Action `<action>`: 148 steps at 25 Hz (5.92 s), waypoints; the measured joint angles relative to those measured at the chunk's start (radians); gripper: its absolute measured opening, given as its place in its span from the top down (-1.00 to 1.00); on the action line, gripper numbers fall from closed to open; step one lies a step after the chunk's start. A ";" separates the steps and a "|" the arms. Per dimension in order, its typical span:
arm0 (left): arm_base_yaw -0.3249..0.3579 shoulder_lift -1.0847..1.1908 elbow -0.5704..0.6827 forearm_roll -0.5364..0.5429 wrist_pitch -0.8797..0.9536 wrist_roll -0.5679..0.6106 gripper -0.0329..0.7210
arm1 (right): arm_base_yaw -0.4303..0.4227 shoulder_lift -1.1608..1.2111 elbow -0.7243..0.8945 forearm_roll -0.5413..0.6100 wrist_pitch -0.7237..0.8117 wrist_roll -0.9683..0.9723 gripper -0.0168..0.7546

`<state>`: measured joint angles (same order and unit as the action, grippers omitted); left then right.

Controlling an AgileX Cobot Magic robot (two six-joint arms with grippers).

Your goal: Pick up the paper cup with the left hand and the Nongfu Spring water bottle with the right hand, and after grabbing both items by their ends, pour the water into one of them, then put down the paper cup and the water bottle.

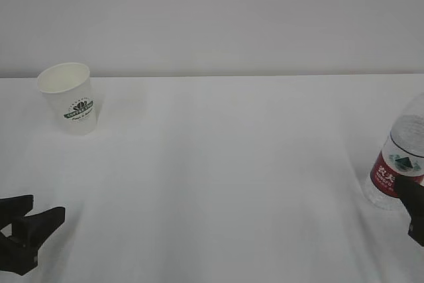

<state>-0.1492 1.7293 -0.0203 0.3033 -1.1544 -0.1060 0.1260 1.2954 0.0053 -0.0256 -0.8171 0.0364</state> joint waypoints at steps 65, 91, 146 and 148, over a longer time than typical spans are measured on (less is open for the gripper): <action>0.000 0.000 0.000 0.041 0.000 -0.033 -0.60 | 0.000 0.009 0.000 0.035 -0.079 -0.049 -0.72; 0.000 0.000 0.000 0.007 0.000 -0.093 -0.68 | 0.000 0.338 0.000 0.080 -0.317 -0.049 -0.72; 0.000 0.000 0.000 -0.014 0.000 -0.100 -0.64 | 0.000 0.512 -0.231 0.140 -0.329 -0.130 -0.44; 0.000 0.000 0.000 -0.014 0.000 -0.100 -0.64 | 0.000 0.512 -0.231 0.140 -0.329 -0.130 -0.36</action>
<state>-0.1492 1.7293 -0.0203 0.2893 -1.1544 -0.2055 0.1260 1.8078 -0.2259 0.1149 -1.1465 -0.0935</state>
